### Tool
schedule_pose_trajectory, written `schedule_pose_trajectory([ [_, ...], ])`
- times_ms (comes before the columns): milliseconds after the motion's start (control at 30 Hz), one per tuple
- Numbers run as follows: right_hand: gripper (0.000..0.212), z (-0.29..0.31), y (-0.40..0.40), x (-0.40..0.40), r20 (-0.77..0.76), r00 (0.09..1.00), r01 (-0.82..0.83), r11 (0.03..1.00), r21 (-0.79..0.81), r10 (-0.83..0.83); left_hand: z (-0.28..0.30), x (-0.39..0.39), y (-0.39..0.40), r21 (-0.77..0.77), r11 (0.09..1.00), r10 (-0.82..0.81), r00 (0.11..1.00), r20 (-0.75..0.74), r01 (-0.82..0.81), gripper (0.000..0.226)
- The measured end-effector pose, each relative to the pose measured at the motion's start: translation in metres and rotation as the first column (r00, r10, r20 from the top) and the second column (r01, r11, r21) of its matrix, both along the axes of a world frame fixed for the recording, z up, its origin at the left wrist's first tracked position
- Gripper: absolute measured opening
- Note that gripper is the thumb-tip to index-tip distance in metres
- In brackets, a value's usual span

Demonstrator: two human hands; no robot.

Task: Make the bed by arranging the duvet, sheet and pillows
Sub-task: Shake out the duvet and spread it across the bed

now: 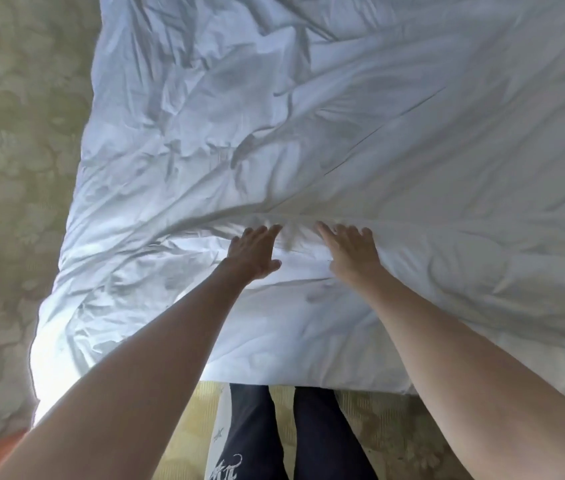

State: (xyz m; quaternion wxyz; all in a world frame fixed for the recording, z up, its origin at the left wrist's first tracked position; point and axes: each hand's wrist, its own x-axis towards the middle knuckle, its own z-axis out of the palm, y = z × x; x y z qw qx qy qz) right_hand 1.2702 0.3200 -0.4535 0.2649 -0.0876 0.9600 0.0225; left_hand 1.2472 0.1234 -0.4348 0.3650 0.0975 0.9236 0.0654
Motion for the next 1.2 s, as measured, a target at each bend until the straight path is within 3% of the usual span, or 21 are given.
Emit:
schedule_pose_trajectory([
  [167, 0.015, 0.028, 0.024, -0.015, 0.073, 0.991, 0.121, 0.97, -0.212, -0.108, 0.009, 0.006, 0.025, -0.097, 0.995, -0.012, 0.998, -0.062, 0.006, 0.079],
  [300, 0.025, 0.069, 0.053, -0.017, 0.266, 0.958, 0.207, 0.901, -0.382, -0.108, 0.027, 0.016, 0.027, -0.145, 0.989, -0.022, 0.978, -0.208, -0.009, 0.05],
  [467, 0.023, 0.127, 0.074, 0.009, 0.29, 0.94, 0.31, 0.804, -0.507, -0.18, 0.07, 0.048, 0.028, 0.053, 0.991, 0.127, 0.989, -0.081, -0.123, 0.046],
  [600, 0.037, 0.163, 0.074, 0.045, 0.302, 0.942, 0.279, 0.836, -0.474, -0.143, 0.103, 0.092, 0.022, 0.146, 0.969, 0.198, 0.98, 0.024, -0.199, 0.053],
  [733, 0.035, 0.194, 0.068, 0.095, 0.308, 0.942, 0.25, 0.884, -0.394, -0.13, 0.133, 0.155, 0.013, 0.251, 0.924, 0.285, 0.957, 0.055, -0.289, 0.043],
  [867, 0.03, 0.217, 0.063, 0.17, 0.3, 0.948, 0.219, 0.906, -0.362, -0.109, 0.149, 0.233, 0.008, 0.329, 0.892, 0.304, 0.95, 0.072, -0.311, 0.05],
  [1000, 0.028, 0.235, 0.064, 0.263, 0.375, 0.92, 0.237, 0.924, -0.299, -0.114, 0.16, 0.321, 0.008, 0.28, 0.919, 0.246, 0.959, 0.141, -0.277, 0.064],
  [1100, 0.026, 0.243, 0.066, 0.324, 0.432, 0.895, 0.239, 0.939, -0.246, -0.115, 0.169, 0.377, 0.011, 0.182, 0.958, 0.183, 0.96, 0.213, -0.223, 0.09],
  [1200, 0.028, 0.25, 0.069, 0.378, 0.443, 0.886, 0.252, 0.945, -0.21, -0.138, 0.185, 0.422, 0.016, 0.161, 0.965, 0.165, 0.959, 0.231, -0.205, 0.093],
])
